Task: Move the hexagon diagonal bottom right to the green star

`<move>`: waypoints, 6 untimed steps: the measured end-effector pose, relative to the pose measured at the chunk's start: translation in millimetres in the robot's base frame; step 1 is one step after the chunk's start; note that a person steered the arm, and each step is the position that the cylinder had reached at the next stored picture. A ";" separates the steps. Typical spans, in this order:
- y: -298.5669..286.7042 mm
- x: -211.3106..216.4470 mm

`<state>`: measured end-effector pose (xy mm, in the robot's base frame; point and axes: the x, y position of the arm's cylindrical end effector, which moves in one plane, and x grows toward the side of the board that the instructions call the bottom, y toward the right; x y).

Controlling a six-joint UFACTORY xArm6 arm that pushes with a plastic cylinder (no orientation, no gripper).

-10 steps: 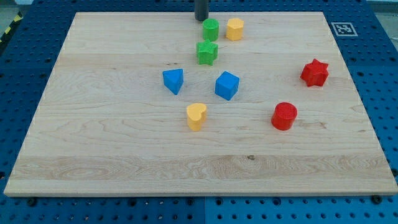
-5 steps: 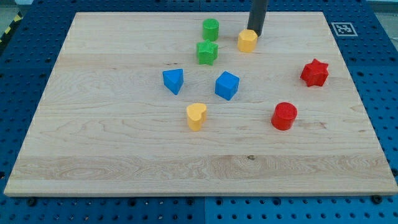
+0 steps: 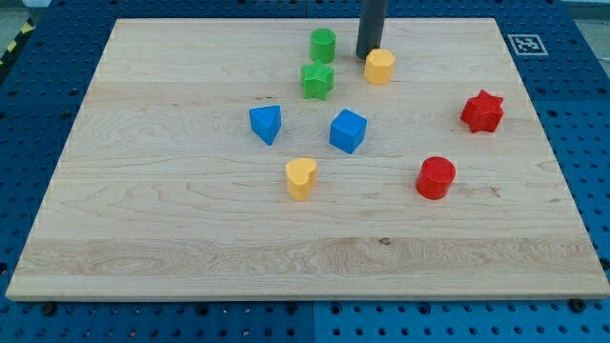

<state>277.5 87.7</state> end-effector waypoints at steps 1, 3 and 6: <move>0.1 10.5; 37.5 -4.9; 47.8 23.5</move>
<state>301.0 135.5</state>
